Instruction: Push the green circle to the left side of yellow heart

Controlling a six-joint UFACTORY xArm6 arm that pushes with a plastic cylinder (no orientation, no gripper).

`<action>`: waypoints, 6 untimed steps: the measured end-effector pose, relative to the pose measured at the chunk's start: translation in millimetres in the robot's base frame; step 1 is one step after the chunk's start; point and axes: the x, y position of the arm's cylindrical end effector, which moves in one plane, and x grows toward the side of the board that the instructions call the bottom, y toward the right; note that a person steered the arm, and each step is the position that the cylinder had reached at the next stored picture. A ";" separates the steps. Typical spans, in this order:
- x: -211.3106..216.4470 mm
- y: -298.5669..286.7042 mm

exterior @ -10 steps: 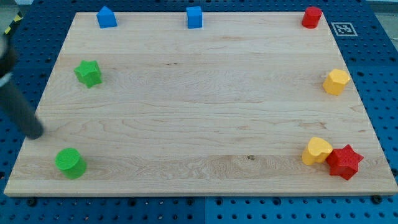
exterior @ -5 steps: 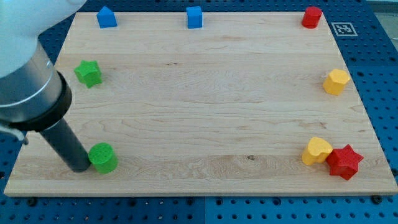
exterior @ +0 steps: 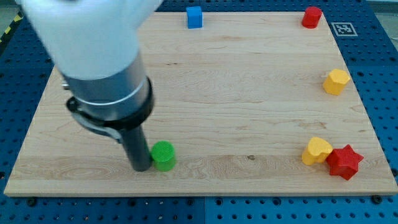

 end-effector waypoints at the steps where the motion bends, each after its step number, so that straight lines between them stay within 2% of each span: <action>1: -11.9 38.2; 2: -36.3 75.6; 4: -48.3 166.6; 5: -44.8 197.0; 6: -45.2 195.1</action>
